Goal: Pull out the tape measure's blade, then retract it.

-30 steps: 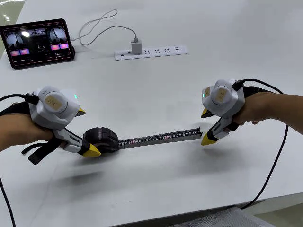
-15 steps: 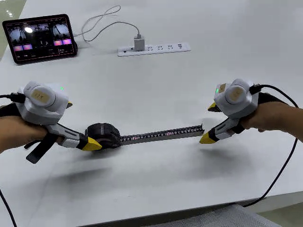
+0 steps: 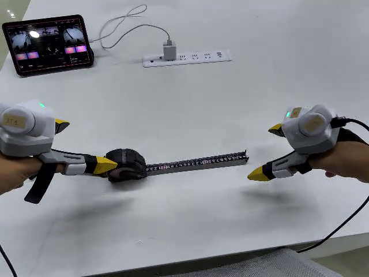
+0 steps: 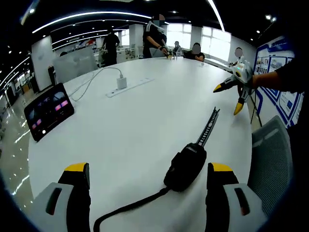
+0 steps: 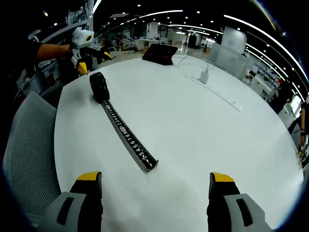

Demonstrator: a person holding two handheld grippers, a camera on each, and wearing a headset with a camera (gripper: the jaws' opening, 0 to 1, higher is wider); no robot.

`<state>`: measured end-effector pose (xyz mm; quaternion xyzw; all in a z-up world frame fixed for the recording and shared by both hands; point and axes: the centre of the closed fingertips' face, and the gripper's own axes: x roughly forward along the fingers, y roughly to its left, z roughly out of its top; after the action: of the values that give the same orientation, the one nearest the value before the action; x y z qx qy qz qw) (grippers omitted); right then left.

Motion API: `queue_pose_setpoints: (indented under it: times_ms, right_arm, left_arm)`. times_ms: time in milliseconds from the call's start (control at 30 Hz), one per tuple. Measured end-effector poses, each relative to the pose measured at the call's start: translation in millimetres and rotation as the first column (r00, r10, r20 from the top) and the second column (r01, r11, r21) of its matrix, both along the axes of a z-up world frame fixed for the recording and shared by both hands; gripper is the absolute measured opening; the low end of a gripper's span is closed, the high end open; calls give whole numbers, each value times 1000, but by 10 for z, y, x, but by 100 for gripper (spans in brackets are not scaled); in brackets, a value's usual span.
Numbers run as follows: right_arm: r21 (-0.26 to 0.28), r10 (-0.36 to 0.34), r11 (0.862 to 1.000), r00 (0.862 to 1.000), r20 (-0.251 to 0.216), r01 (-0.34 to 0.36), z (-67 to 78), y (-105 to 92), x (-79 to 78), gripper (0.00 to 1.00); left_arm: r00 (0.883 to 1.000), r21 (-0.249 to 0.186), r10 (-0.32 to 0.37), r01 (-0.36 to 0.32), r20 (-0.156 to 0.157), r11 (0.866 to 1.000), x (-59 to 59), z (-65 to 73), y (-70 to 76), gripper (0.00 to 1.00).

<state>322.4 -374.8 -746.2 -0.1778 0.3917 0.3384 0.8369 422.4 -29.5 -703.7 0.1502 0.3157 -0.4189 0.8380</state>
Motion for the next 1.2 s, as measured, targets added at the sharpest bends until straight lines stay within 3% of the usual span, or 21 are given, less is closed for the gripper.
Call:
queue_pose_setpoints:
  times_ms: [67, 100, 167, 300, 467, 533, 600, 667, 733, 833, 900, 1200]
  right_arm:
    - [-3, -14, 1000, 1000, 7, 14, -11, -32, -50, 99]
    - [-1, -23, 1000, 1000, 4, 23, -18, -47, -97, 99]
    - [19, -50, 999, 999, 2, 50, -19, -73, -156, 99]
    - [51, -97, 994, 995, 8, 96, -7, -165, -235, 99]
    - [81, -172, 983, 983, 62, 167, 114, -356, -262, 99]
    - [91, -174, 982, 981, 84, 166, 167, -387, -289, 99]
    - [103, -177, 981, 980, 94, 167, 196, -402, -331, 99]
    - [117, -177, 980, 977, 121, 163, 243, -397, -348, 99]
    - [127, -183, 978, 976, 118, 167, 270, -391, -381, 99]
    - [136, -176, 978, 975, 134, 158, 314, -358, -448, 99]
    - [125, -172, 980, 978, 122, 157, 289, -366, -502, 99]
    - [128, -205, 973, 971, 122, 190, 324, -518, -685, 99]
  left_arm:
    - [1000, -5, 29, -29, -3, 1000, -20, -18, 57, 99]
    - [999, -15, 40, -40, -2, 999, -32, -21, 81, 99]
    - [998, -35, 54, -53, 27, 998, -46, 4, 114, 99]
    - [997, -27, 81, -81, 6, 996, -124, -70, 219, 99]
    - [994, -47, 107, -108, -11, 993, -242, -121, 328, 99]
    - [991, -72, 134, -133, 7, 988, -252, -96, 378, 99]
    - [988, -100, 156, -155, 5, 983, -290, -74, 415, 99]
    - [985, -110, 160, -153, 62, 982, -308, -14, 459, 99]
    - [983, -112, 163, -153, 87, 982, -338, 16, 495, 99]
    - [987, -132, 147, -137, 69, 982, -459, 12, 512, 99]
    - [992, -91, 114, -109, 54, 990, -563, -79, 537, 99]
    - [992, -78, 116, -111, 56, 991, -735, -143, 576, 99]
